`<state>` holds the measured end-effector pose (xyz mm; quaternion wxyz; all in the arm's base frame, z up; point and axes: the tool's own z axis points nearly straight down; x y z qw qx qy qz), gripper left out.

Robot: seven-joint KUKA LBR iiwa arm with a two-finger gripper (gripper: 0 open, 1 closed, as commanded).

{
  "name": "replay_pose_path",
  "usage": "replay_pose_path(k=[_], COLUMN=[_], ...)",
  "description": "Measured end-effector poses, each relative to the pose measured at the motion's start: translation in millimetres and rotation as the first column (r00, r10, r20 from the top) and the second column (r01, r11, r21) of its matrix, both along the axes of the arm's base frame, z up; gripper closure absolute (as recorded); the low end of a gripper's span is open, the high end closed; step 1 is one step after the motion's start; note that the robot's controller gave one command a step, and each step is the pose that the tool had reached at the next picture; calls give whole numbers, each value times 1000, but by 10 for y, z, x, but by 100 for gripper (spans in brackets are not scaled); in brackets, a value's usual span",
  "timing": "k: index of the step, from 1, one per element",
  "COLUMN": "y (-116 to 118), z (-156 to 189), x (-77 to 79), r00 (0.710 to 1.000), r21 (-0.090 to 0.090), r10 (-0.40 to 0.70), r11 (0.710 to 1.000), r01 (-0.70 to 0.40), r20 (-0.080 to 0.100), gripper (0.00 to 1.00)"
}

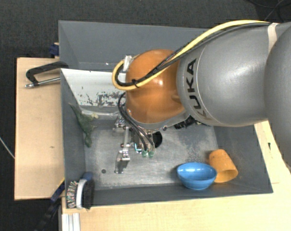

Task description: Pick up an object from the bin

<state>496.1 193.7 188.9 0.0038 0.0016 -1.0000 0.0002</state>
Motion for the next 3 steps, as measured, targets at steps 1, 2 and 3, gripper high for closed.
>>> replay_pose_path(k=[1,2,3], y=[-978,-1524,-1408], z=[-1187,-863,-751], x=[523,936,921], r00=[996,915,979], r21=[3,-4,2], r10=[91,403,201], r11=[996,915,980], r01=[-91,-403,-201], r20=[13,17,15], gripper=[0,0,0])
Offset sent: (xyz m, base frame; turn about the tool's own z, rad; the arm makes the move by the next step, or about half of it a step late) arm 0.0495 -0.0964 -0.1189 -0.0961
